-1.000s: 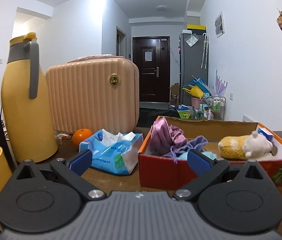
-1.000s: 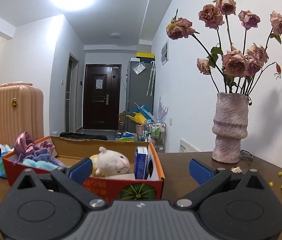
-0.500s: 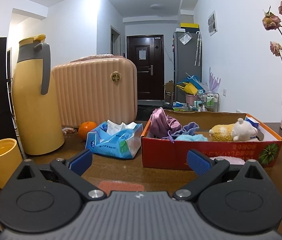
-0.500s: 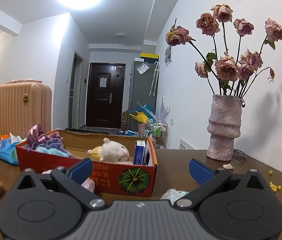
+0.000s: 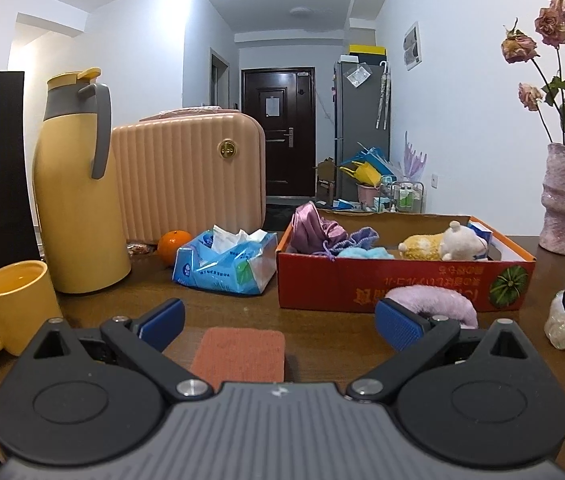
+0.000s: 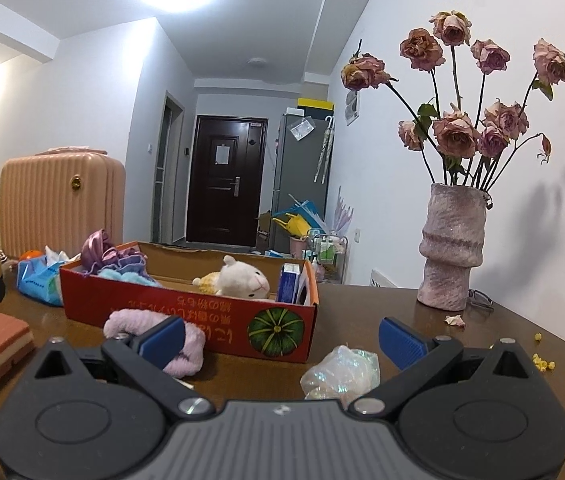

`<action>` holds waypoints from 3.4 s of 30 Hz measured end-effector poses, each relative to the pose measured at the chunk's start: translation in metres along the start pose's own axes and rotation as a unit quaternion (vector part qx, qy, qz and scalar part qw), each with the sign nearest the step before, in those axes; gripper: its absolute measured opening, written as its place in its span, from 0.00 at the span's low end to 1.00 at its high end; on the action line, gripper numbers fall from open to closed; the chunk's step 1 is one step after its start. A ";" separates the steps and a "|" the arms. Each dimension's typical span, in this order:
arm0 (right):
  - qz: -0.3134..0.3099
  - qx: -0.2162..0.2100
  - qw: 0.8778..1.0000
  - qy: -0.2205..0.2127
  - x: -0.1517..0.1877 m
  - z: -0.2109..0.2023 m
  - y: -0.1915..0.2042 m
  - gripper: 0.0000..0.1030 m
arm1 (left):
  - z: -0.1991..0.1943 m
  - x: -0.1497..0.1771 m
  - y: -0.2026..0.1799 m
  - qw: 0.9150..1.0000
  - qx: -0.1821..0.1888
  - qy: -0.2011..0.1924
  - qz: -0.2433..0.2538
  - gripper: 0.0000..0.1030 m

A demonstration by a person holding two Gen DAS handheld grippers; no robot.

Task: Organize soft objects
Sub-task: 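Withdraw both open grippers from the box toward the items on the table, then close the right gripper on the iridescent plastic bag while the left approaches the pink sponge, then close the left gripper on the pink sponge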

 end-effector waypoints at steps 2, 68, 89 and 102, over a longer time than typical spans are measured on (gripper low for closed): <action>-0.002 -0.002 1.000 0.001 0.001 -0.004 0.000 1.00 | -0.004 0.002 0.000 1.000 0.003 0.002 0.001 1.00; 0.099 -0.036 0.985 0.134 0.014 0.070 -0.064 0.41 | 0.001 0.014 -0.012 0.997 0.044 0.052 0.020 1.00; 0.081 -0.055 0.989 0.108 0.010 0.054 -0.051 0.41 | 0.051 0.019 0.024 0.990 -0.017 0.138 -0.012 1.00; 0.081 -0.053 0.989 0.108 0.011 0.054 -0.051 0.41 | 0.069 0.025 0.033 0.984 -0.013 0.176 -0.017 1.00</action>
Point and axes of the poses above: each gripper's, at about its wrist camera, not at the fingertips, and z roughly the way its jaws point, y to its left, x to its underside, the point moved 1 cm from there along z, roughly the way its jaws point, and after that the axes turned 1 degree about -x, right-handed, at the moved point
